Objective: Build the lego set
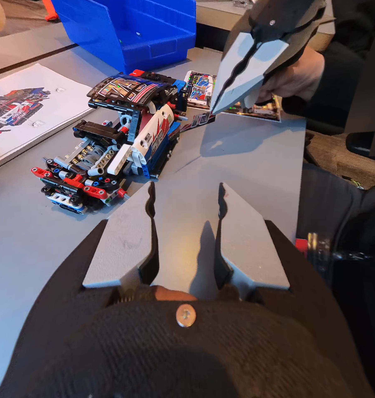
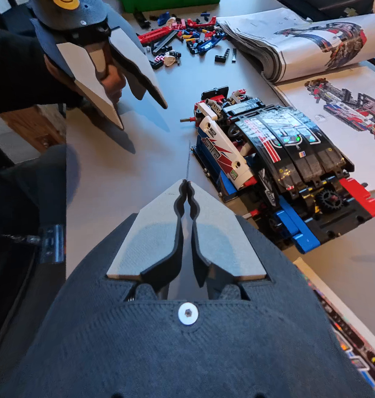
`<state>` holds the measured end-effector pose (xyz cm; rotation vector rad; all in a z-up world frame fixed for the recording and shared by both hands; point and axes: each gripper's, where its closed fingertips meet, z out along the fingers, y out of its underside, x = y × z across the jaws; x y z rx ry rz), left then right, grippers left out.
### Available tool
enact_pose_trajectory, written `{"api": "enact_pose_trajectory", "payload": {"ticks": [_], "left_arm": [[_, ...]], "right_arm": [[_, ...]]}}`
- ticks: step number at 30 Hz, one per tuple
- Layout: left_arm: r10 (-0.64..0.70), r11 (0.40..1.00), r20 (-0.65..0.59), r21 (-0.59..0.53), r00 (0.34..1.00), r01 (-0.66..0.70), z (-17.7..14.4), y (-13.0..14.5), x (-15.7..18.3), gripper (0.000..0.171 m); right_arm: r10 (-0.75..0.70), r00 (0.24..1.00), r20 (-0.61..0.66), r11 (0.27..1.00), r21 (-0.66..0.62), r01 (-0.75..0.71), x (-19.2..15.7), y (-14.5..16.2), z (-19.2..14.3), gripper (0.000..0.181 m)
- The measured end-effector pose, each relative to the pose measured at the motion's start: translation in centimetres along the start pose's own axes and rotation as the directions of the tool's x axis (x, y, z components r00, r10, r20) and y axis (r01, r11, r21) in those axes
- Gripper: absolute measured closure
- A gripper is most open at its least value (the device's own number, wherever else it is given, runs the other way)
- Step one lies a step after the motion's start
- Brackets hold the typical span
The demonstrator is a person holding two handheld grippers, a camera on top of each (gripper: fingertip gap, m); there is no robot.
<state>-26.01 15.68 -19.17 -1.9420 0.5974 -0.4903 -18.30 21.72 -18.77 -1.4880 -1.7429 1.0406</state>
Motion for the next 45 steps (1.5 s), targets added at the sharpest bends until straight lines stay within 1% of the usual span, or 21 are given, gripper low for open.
{"api": "enact_pose_trajectory", "payload": {"ticks": [4, 6, 9, 12, 14, 18, 23, 27, 31, 34, 37, 45], "left_arm": [[0.036, 0.998, -0.037, -0.041, 0.999, -0.037, 0.5, 0.5, 0.4, 0.115], [0.04, 0.998, -0.04, -0.039, 0.998, -0.042, 0.6, 0.4, 0.4, 0.115], [0.03, 0.999, -0.021, 0.013, 0.999, -0.03, 0.2, -0.3, 0.0, 0.119], [0.012, 0.997, 0.004, 0.075, 1.0, -0.012, -0.5, -1.0, -0.5, 0.127], [0.003, 0.997, 0.008, 0.082, 1.0, -0.004, -0.6, -1.0, -0.6, 0.128], [-0.003, 0.999, 0.06, 0.036, 0.998, 0.001, -0.1, -0.5, -1.3, 0.119], [0.016, 0.999, 0.14, 0.047, 0.99, -0.023, -0.5, -0.6, -1.9, 0.12], [0.004, 0.999, 0.122, 0.034, 0.993, -0.008, -0.3, -0.4, -1.8, 0.119], [0.024, 0.997, 0.06, -0.076, 0.998, -0.02, 0.9, 0.9, -1.0, 0.117], [0.089, 0.986, 0.049, -0.142, 0.995, -0.082, 1.8, 1.6, -0.6, 0.117], [0.133, 0.98, 0.056, -0.155, 0.99, -0.123, 2.4, 1.5, -0.7, 0.118], [0.137, 0.985, 0.063, -0.119, 0.989, -0.129, 3.1, 0.5, -1.3, 0.122]], "right_arm": [[-0.075, 0.995, 0.061, 0.997, 0.019, 0.074, 0.4, -1.0, 0.0, 0.181], [-0.112, 0.99, 0.089, 0.993, 0.051, 0.107, 0.4, -1.6, 0.0, 0.181], [-0.148, 0.982, 0.12, 0.986, 0.09, 0.137, 0.6, -1.8, 0.2, 0.181], [-0.142, 0.982, 0.122, 0.987, 0.099, 0.13, 1.2, -1.7, 0.4, 0.181], [-0.134, 0.982, 0.132, 0.988, 0.099, 0.121, 1.3, -1.7, 0.5, 0.181], [-0.136, 0.981, 0.137, 0.988, 0.089, 0.124, 1.6, -1.2, 0.6, 0.181], [-0.099, 0.984, 0.147, 0.993, 0.078, 0.088, 1.7, -0.8, 1.0, 0.181], [-0.071, 0.992, 0.107, 0.996, 0.055, 0.066, 2.3, 0.0, 0.8, 0.181], [-0.03, 0.993, 0.112, 0.996, 0.091, 0.02, 2.3, -0.4, 0.6, 0.181], [-0.041, 0.991, 0.127, 0.995, 0.097, 0.028, 1.8, -0.4, 0.8, 0.181], [-0.032, 0.989, 0.143, 0.995, 0.1, 0.018, 1.6, -0.4, 1.1, 0.181], [-0.022, 0.991, 0.135, 0.994, 0.104, 0.008, 1.8, -0.5, 1.1, 0.181]]}}
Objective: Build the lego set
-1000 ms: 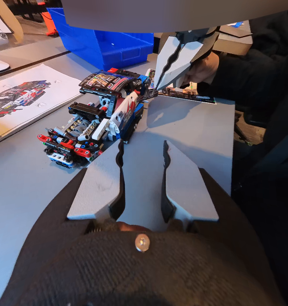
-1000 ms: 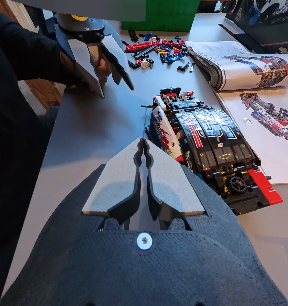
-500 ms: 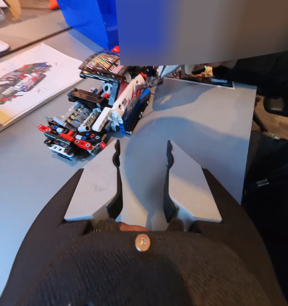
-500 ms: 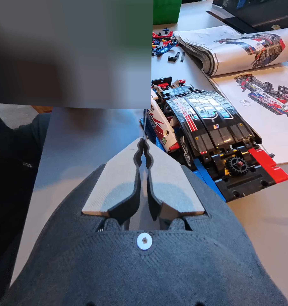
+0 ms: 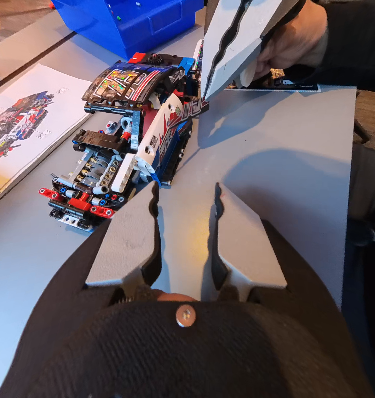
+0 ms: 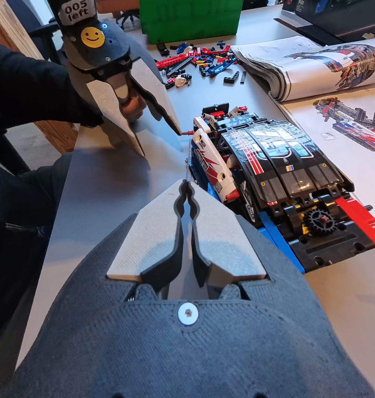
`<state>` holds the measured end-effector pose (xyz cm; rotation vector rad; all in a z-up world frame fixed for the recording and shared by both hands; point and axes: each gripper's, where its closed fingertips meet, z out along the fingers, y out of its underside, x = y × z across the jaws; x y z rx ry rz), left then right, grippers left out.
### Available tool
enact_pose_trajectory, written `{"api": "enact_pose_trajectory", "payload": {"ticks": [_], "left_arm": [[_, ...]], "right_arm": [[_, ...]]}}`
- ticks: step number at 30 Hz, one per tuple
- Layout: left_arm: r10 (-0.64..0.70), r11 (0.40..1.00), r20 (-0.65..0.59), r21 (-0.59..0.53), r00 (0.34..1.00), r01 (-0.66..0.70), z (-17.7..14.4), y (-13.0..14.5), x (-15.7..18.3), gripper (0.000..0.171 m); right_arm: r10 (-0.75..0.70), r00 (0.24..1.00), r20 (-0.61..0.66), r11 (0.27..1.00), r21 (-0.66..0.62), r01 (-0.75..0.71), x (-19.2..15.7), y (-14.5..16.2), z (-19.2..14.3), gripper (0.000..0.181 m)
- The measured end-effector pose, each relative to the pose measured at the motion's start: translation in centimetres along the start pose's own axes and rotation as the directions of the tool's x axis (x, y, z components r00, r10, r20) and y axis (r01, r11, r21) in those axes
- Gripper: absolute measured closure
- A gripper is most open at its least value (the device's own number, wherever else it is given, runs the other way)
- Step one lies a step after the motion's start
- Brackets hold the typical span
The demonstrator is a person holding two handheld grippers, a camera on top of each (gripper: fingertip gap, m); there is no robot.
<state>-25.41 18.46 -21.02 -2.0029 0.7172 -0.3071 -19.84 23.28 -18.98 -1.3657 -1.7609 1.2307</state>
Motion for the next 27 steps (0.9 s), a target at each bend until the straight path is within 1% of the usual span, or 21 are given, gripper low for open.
{"api": "enact_pose_trajectory", "payload": {"ticks": [3, 6, 8, 10, 13, 15, 19, 21, 24, 27], "left_arm": [[0.002, 1.0, 0.004, -0.005, 1.0, -0.002, 0.3, -0.1, -0.2, 0.123], [-0.008, 1.0, 0.013, 0.011, 1.0, 0.008, 0.4, -0.4, -0.5, 0.128], [-0.022, 1.0, -0.003, 0.011, 1.0, 0.022, 0.4, -0.4, -0.5, 0.134], [-0.04, 0.999, -0.015, 0.003, 0.999, 0.04, 0.5, -0.3, -0.5, 0.135], [-0.065, 0.998, -0.015, -0.019, 0.998, 0.065, 0.7, -0.1, -0.8, 0.134], [-0.07, 0.997, 0.017, -0.038, 0.997, 0.07, 1.0, 0.1, -1.4, 0.135], [-0.026, 0.996, 0.077, -0.088, 0.997, 0.033, 1.2, 0.8, -2.2, 0.137], [-0.021, 0.993, 0.077, -0.114, 0.997, 0.03, 1.3, 1.2, -2.3, 0.14], [-0.04, 0.989, 0.042, -0.138, 0.998, 0.045, 1.5, 1.6, -2.1, 0.141], [-0.036, 0.989, 0.033, -0.145, 0.999, 0.041, 1.7, 1.6, -2.3, 0.142]], "right_arm": [[0.006, 1.0, -0.005, 1.0, -0.001, -0.006, 0.2, 0.0, -0.1, 0.181], [0.004, 1.0, -0.007, 1.0, -0.02, -0.004, 0.3, 0.4, -0.1, 0.181], [-0.001, 1.0, 0.009, 0.999, -0.035, 0.001, 0.1, 0.5, 0.0, 0.181], [-0.016, 1.0, 0.016, 0.998, -0.06, 0.017, -0.2, 0.5, 0.0, 0.181], [-0.07, 0.997, 0.016, 0.988, -0.133, 0.072, -0.4, 0.5, 0.0, 0.181], [-0.114, 0.993, 0.021, 0.975, -0.191, 0.116, -0.5, 0.4, 0.1, 0.181], [-0.138, 0.989, 0.051, 0.952, -0.268, 0.146, -0.6, 0.1, 0.7, 0.181], [-0.156, 0.986, 0.051, 0.94, -0.298, 0.164, -0.3, 0.1, 1.1, 0.181], [-0.194, 0.98, 0.052, 0.918, -0.344, 0.2, 0.0, 0.4, 1.8, 0.181], [-0.204, 0.977, 0.059, 0.909, -0.359, 0.212, 0.1, 0.8, 2.5, 0.181]]}}
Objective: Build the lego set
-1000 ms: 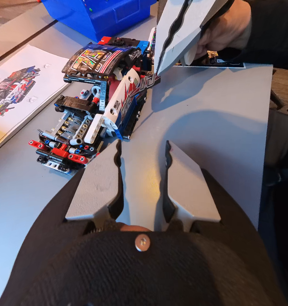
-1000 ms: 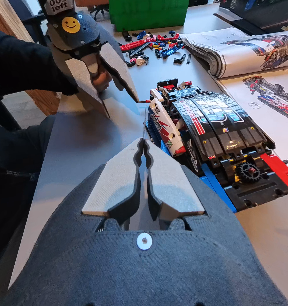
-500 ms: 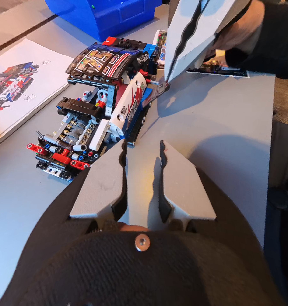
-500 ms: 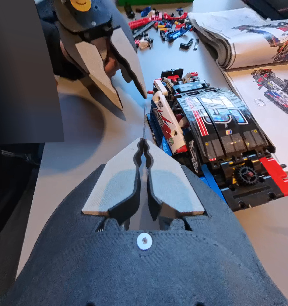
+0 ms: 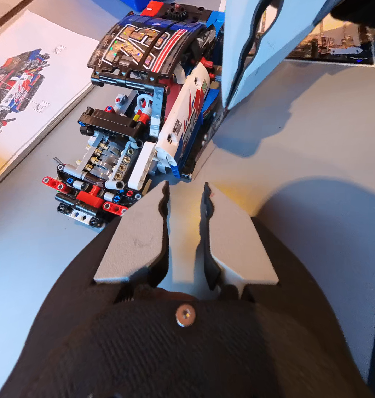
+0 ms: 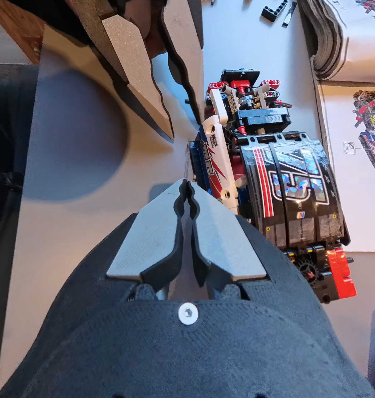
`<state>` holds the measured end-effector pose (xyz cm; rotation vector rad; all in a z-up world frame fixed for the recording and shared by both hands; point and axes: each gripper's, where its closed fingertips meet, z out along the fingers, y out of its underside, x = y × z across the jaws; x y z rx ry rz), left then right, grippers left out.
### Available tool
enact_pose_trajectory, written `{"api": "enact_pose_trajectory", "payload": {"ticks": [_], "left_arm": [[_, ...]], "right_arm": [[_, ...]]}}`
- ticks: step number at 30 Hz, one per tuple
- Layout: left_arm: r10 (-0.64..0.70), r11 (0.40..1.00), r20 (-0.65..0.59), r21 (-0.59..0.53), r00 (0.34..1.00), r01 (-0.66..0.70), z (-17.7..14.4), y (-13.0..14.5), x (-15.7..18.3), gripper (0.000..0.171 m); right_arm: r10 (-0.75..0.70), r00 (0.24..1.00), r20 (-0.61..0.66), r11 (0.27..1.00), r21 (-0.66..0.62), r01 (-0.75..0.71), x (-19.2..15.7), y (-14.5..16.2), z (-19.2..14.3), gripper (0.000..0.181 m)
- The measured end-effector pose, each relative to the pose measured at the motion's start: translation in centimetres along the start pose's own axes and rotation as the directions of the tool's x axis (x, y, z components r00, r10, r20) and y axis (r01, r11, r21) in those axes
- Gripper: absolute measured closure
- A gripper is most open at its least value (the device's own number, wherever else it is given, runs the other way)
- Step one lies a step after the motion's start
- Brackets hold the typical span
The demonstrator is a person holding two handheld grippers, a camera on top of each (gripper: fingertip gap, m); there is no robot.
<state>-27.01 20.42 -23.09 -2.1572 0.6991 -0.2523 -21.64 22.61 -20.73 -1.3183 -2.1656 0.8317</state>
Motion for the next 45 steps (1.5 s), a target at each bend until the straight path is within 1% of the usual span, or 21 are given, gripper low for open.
{"api": "enact_pose_trajectory", "payload": {"ticks": [6, 10, 16, 28, 45], "left_arm": [[0.029, 1.0, -0.008, -0.004, 1.0, -0.029, 0.4, -0.2, -0.3, 0.145], [0.051, 0.999, -0.037, -0.018, 0.998, -0.051, 0.7, -0.2, -0.1, 0.144], [0.05, 0.999, -0.077, -0.01, 0.996, -0.051, 0.8, -0.3, 0.0, 0.148], [0.063, 0.998, -0.075, -0.005, 0.995, -0.064, 0.8, -0.4, -0.1, 0.154], [0.066, 0.998, -0.073, -0.006, 0.995, -0.067, 0.9, -0.4, -0.1, 0.156]], "right_arm": [[-0.014, 1.0, -0.013, 0.999, -0.033, 0.014, 0.2, 0.3, 0.8, 0.181], [-0.016, 1.0, -0.012, 0.999, -0.047, 0.015, 0.1, 0.2, 1.2, 0.181], [-0.032, 0.999, -0.029, 0.997, -0.067, 0.03, 0.3, -0.1, 1.6, 0.181], [-0.035, 0.998, -0.048, 0.996, -0.088, 0.03, 0.6, 0.0, 1.8, 0.181], [-0.02, 0.996, -0.081, 0.997, -0.071, 0.014, 1.3, 0.1, 1.2, 0.181]]}}
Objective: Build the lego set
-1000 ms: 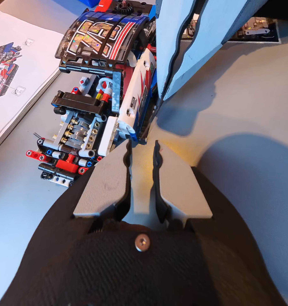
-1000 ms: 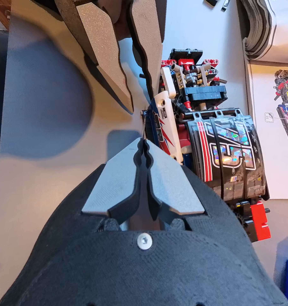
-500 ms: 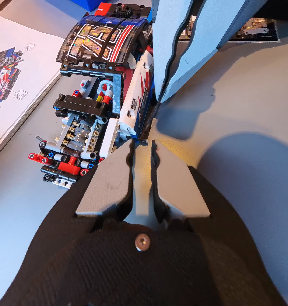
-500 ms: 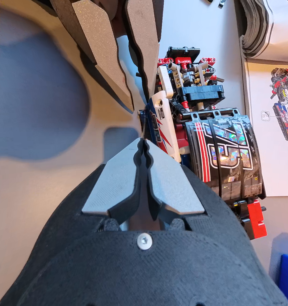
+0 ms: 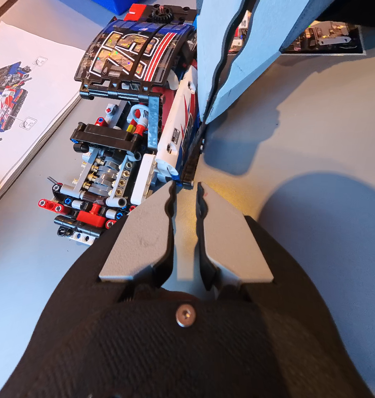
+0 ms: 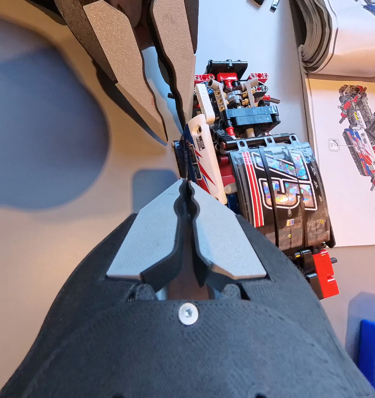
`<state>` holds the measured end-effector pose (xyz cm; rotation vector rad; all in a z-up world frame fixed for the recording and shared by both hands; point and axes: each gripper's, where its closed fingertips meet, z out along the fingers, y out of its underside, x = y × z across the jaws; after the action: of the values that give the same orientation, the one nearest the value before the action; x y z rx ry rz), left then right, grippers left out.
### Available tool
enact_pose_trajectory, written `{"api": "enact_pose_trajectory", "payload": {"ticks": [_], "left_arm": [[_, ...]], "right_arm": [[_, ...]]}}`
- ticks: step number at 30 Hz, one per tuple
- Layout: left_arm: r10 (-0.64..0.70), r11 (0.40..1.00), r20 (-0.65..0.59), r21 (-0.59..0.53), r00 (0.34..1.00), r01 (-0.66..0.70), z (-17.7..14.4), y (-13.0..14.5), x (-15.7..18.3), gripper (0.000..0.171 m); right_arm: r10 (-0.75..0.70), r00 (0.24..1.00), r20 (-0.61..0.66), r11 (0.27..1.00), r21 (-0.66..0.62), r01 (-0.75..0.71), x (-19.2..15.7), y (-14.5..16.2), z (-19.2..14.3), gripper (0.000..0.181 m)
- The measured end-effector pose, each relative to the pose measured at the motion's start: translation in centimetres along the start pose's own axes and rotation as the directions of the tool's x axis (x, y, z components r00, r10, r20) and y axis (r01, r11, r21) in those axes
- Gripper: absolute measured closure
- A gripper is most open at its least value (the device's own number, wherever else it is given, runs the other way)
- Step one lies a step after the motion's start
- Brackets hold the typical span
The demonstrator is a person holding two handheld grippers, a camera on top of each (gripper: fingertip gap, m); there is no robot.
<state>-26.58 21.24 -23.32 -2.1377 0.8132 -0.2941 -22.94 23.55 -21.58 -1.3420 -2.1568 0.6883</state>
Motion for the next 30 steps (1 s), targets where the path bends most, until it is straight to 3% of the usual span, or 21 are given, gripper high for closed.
{"api": "enact_pose_trajectory", "payload": {"ticks": [16, 24, 30], "left_arm": [[-0.001, 1.0, -0.008, -0.004, 1.0, 0.001, 0.0, 0.0, 0.1, 0.156], [0.002, 1.0, -0.008, 0.0, 1.0, -0.002, 0.0, -0.1, 0.2, 0.171], [-0.021, 1.0, -0.011, -0.022, 1.0, 0.021, 0.2, 0.2, 0.1, 0.171]], "right_arm": [[-0.006, 0.998, 0.065, 1.0, 0.013, 0.005, -1.2, -0.1, 0.0, 0.181], [-0.025, 0.99, 0.139, 0.999, 0.037, 0.02, -2.6, -0.5, -0.4, 0.181], [0.01, 0.978, 0.21, 0.996, 0.08, -0.028, -3.1, -0.7, -0.9, 0.181]]}}
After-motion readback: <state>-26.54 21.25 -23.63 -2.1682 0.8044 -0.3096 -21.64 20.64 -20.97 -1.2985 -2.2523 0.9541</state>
